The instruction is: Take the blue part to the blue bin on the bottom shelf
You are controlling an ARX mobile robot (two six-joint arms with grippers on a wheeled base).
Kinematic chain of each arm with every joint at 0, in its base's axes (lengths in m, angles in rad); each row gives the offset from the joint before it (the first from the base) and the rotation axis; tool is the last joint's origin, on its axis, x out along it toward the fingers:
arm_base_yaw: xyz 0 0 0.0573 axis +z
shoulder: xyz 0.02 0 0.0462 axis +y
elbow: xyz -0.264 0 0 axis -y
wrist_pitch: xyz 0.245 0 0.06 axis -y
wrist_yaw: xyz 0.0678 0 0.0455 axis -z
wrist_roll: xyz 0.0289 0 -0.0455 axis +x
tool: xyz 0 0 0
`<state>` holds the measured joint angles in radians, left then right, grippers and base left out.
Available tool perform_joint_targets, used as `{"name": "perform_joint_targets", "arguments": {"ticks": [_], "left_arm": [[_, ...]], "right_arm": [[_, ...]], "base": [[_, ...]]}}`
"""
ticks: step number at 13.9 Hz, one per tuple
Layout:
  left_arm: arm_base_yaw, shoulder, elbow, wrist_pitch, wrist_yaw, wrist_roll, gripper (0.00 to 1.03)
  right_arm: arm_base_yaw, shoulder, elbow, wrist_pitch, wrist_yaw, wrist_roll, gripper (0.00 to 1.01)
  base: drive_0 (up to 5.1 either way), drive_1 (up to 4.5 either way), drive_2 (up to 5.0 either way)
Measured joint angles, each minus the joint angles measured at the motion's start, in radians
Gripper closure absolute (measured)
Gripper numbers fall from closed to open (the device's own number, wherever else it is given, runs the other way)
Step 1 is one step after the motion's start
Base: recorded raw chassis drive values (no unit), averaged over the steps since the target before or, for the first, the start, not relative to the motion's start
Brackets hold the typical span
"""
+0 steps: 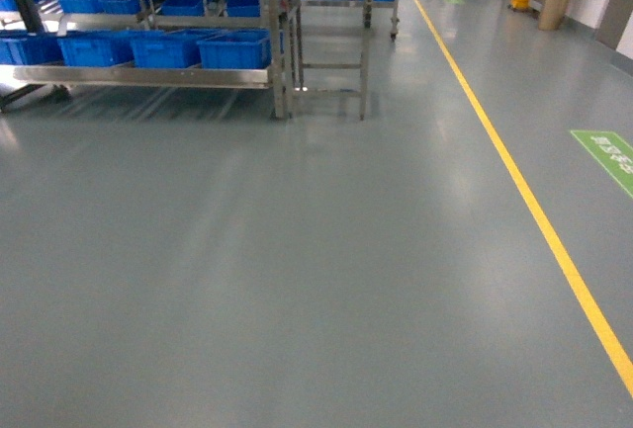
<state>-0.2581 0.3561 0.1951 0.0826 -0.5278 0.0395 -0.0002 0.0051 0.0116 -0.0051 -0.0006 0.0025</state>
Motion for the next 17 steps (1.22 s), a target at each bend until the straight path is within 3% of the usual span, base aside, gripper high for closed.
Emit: {"name": "perform_joint_targets", "arguments": {"ticks": [17], "left_arm": [[0.000, 0.001, 0.000, 0.000, 0.000, 0.000, 0.59]], "right_arm": [[0.000, 0.000, 0.000, 0.003, 0.001, 0.000, 0.03]], "base": [[-1.7, -1.72, -1.7]]}}
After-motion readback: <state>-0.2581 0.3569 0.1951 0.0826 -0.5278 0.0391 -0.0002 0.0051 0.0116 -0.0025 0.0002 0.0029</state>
